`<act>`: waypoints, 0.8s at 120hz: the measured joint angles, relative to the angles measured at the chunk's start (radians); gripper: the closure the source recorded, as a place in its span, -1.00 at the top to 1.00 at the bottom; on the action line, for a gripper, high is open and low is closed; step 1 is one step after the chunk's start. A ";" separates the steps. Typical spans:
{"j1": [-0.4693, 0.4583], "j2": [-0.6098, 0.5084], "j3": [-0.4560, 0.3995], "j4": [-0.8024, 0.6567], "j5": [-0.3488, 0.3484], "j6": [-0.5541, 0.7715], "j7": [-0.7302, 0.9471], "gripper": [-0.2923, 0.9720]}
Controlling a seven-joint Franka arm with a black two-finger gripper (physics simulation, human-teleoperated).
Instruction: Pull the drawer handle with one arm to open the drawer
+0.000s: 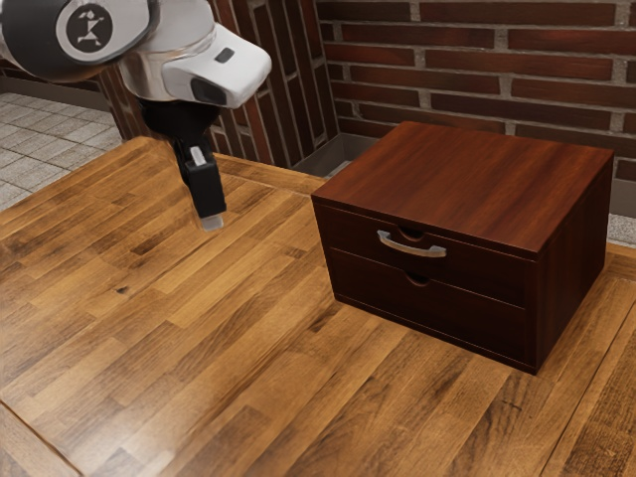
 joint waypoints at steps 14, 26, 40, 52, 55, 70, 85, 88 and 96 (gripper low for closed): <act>0.016 0.000 -0.058 -0.041 -0.023 0.066 0.103 0.54; 0.011 -0.001 -0.079 -0.095 -0.034 0.127 0.184 0.54; 0.011 -0.001 -0.082 -0.141 -0.046 0.187 0.267 0.54; 0.022 -0.001 -0.086 -0.186 -0.057 0.241 0.331 0.54; 0.024 -0.001 -0.088 -0.199 -0.058 0.255 0.346 0.54; 0.022 -0.001 -0.092 -0.248 -0.062 0.329 0.410 0.54; 0.018 0.000 -0.092 -0.283 -0.062 0.396 0.462 0.54; 0.017 0.000 -0.092 -0.287 -0.062 0.408 0.472 0.54; 0.022 0.001 -0.100 -0.292 -0.058 0.434 0.495 0.54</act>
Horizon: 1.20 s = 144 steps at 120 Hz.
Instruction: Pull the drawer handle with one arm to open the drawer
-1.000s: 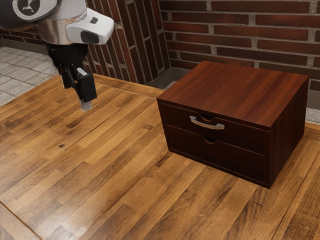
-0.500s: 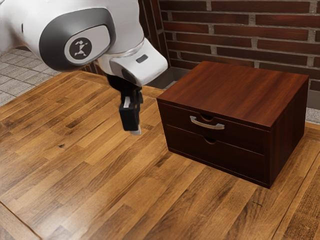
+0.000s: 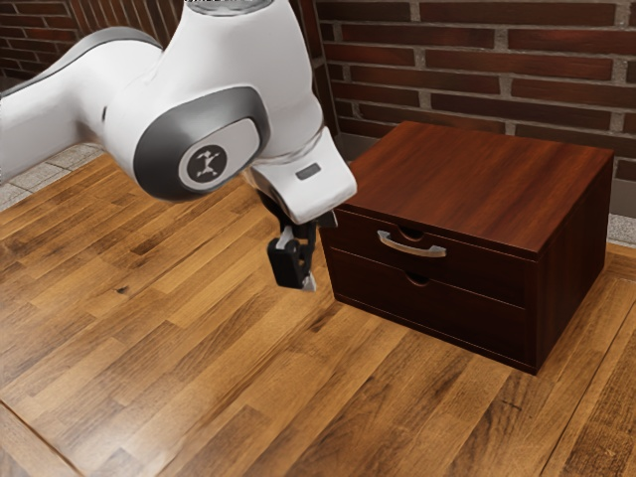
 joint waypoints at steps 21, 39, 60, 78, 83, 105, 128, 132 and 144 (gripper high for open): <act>-0.007 0.000 -0.029 -0.005 0.010 0.047 0.050 0.54; -0.023 0.000 -0.053 -0.010 0.013 0.073 0.083 0.54; -0.022 0.007 -0.090 -0.015 0.014 0.108 0.125 0.54; -0.036 0.032 -0.096 -0.016 0.014 0.137 0.153 0.54; -0.038 0.037 -0.096 -0.016 0.014 0.144 0.159 0.54; -0.042 0.056 -0.096 -0.018 0.045 0.179 0.181 0.54; -0.046 0.079 -0.092 -0.019 0.085 0.228 0.197 0.54; -0.045 0.080 -0.090 -0.019 0.092 0.234 0.198 0.54; -0.038 0.082 -0.089 -0.027 0.107 0.251 0.203 0.54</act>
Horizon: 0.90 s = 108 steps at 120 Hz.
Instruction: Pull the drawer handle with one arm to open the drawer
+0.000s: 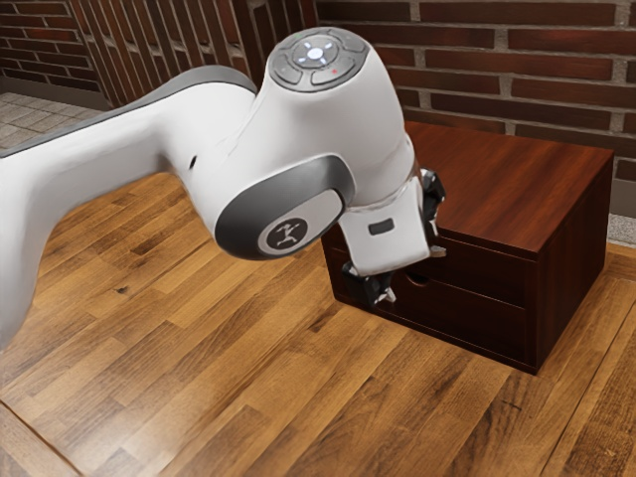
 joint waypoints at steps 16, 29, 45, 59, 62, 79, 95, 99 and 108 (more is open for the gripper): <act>0.018 0.001 0.001 -0.027 0.021 0.020 0.001 0.54; 0.036 0.013 0.001 -0.028 0.043 0.033 0.001 0.54; 0.054 0.029 0.002 -0.028 0.060 0.044 -0.001 0.54; 0.050 0.040 0.002 -0.028 0.067 0.050 -0.003 0.54; 0.047 0.043 0.002 -0.028 0.068 0.051 -0.003 0.54; 0.034 0.055 0.002 -0.029 0.073 0.057 -0.005 0.54; 0.050 0.060 0.003 -0.029 0.082 0.067 -0.006 0.54; 0.054 0.062 0.003 -0.029 0.086 0.069 -0.006 0.54; 0.056 0.073 0.003 -0.028 0.095 0.080 -0.007 0.54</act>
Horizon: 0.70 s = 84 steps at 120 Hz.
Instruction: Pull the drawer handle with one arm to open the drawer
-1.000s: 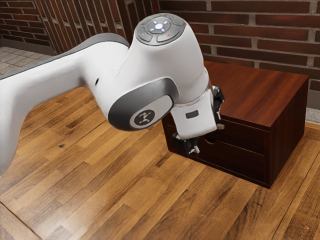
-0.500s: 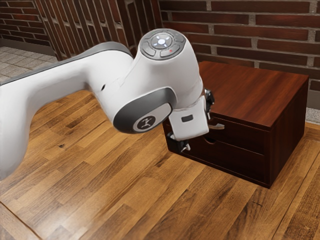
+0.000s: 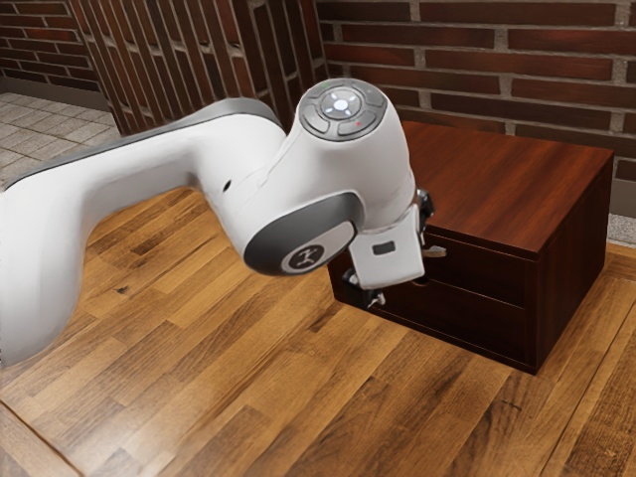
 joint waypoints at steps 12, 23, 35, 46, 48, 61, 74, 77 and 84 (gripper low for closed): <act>-0.004 0.005 0.001 0.000 0.011 0.011 -0.001 0.54; -0.006 0.006 0.001 -0.001 0.037 0.020 -0.008 0.54; -0.005 0.004 0.002 -0.019 0.055 0.040 -0.014 0.54; -0.012 -0.001 0.018 -0.042 0.066 0.066 -0.019 0.54; -0.011 -0.003 0.020 -0.046 0.067 0.072 -0.020 0.54; -0.007 -0.006 0.024 -0.057 0.076 0.100 -0.025 0.54; -0.016 -0.007 0.037 -0.065 0.082 0.125 -0.029 0.54; -0.018 -0.011 0.044 -0.072 0.083 0.129 -0.030 0.54; -0.014 -0.017 0.054 -0.091 0.085 0.137 -0.033 0.54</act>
